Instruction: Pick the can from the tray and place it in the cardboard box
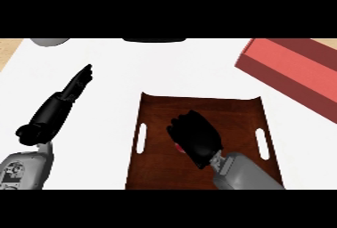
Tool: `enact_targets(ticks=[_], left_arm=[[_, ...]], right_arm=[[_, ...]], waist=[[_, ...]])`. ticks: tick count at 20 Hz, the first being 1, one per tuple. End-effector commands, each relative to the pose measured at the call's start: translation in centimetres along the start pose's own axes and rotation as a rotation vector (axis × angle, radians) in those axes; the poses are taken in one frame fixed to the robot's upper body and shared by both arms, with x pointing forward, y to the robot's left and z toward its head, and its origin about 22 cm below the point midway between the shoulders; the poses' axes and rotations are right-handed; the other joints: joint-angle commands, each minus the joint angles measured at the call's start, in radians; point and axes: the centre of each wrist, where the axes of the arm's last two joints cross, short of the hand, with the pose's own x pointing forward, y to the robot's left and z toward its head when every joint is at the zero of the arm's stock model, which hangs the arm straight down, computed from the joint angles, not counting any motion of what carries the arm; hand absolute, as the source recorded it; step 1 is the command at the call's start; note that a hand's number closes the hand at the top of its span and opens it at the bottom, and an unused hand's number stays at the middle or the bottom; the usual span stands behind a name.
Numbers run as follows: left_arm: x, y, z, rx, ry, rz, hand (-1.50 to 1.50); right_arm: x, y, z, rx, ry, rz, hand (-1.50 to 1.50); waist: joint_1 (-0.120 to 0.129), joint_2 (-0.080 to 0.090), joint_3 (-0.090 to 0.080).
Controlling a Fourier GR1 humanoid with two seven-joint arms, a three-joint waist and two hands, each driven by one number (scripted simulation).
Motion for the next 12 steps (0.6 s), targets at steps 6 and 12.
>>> enact_targets(ticks=[6,12], left_arm=[[-0.9,-1.0,0.1,-0.002,0.006,-0.002,0.0],[0.2,-1.7,-0.8,0.0,0.006,0.007,0.0]], right_arm=[[-10.0,-2.8,-2.0,-0.222,-0.033,-0.159,1.5],[-12.1,-8.9,1.5,-0.352,-0.032,-0.086,1.5]], waist=[[0.002,0.002,0.0],[-0.014,-0.004,0.0]])
